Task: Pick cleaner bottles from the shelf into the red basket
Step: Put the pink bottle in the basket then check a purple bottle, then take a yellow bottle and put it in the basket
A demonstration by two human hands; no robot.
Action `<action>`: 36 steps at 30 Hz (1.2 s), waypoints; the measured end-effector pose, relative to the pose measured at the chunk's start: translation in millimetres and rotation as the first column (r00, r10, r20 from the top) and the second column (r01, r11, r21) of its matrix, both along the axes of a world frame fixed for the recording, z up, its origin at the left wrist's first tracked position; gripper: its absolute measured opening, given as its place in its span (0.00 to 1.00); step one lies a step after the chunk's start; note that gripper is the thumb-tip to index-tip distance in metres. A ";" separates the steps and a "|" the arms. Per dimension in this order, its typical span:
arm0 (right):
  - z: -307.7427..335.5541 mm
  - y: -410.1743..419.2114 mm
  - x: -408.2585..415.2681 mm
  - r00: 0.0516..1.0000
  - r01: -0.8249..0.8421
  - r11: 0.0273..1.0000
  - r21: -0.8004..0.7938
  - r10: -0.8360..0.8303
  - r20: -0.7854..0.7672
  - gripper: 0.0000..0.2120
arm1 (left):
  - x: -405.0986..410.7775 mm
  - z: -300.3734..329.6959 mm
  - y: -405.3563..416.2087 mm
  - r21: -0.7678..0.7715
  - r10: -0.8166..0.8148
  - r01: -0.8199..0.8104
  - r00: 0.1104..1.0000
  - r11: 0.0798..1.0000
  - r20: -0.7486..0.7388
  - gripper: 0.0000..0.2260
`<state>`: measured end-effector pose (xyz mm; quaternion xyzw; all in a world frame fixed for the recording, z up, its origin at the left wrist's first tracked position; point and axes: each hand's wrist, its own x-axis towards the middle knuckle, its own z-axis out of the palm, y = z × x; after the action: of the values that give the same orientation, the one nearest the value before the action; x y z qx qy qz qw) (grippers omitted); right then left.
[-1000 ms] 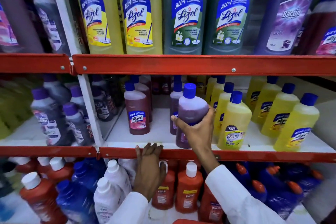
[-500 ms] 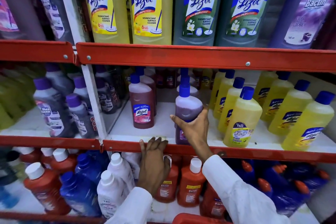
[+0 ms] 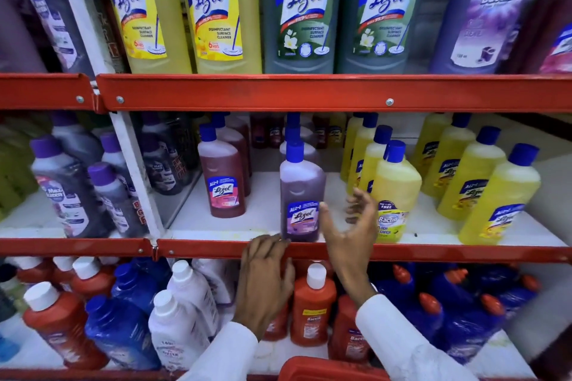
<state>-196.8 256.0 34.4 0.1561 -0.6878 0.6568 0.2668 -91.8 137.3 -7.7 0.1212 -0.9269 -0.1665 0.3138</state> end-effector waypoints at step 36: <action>32.4 185.5 -8.5 0.757 -0.616 0.783 0.091 0.555 0.345 0.45 | -18.1 10.8 106.7 0.320 -0.337 0.296 0.938 0.900 0.079 0.34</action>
<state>-205.3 441.5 66.8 0.2888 -0.6980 0.6507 -0.0775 -109.9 244.0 3.1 0.0264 -0.9163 -0.3472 0.1979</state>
